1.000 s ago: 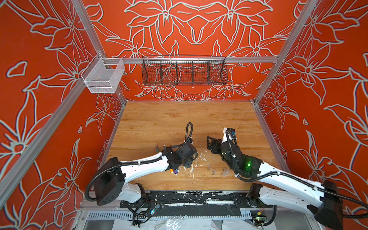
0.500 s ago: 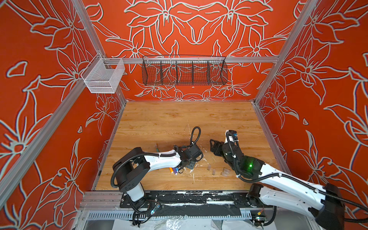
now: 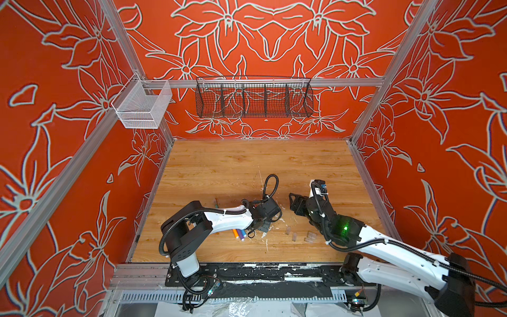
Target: Insert the pens into the pen caps
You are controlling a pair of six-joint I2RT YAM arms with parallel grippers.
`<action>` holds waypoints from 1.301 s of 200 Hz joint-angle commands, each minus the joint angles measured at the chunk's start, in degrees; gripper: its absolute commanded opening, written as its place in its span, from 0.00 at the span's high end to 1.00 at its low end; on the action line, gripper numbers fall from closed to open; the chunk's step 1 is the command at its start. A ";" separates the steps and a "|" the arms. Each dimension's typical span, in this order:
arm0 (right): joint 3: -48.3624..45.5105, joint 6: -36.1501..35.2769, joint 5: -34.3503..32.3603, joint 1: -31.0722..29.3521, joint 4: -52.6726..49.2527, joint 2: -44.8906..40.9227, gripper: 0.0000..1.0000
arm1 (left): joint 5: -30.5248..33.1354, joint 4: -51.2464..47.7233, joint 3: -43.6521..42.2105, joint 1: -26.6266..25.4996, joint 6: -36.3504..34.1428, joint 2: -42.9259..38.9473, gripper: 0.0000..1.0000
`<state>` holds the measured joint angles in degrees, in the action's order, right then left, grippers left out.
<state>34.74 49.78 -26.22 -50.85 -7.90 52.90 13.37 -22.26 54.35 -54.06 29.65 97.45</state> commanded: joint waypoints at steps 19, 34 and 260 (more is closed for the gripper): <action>-1.18 -0.47 6.73 0.34 3.66 -0.33 0.27 | -1.14 -2.87 0.06 0.10 0.21 -9.39 1.00; -1.99 -0.24 10.97 0.31 8.18 0.73 0.27 | -1.53 -2.42 -0.11 0.10 -0.44 -14.49 1.00; 2.65 10.07 24.99 -3.06 31.01 20.09 1.00 | -7.53 2.61 -3.80 0.10 -4.56 -29.33 0.84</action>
<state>36.23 58.57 -1.26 -53.32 22.09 73.06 6.09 -20.88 50.85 -54.00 25.85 68.77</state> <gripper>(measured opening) 0.168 0.120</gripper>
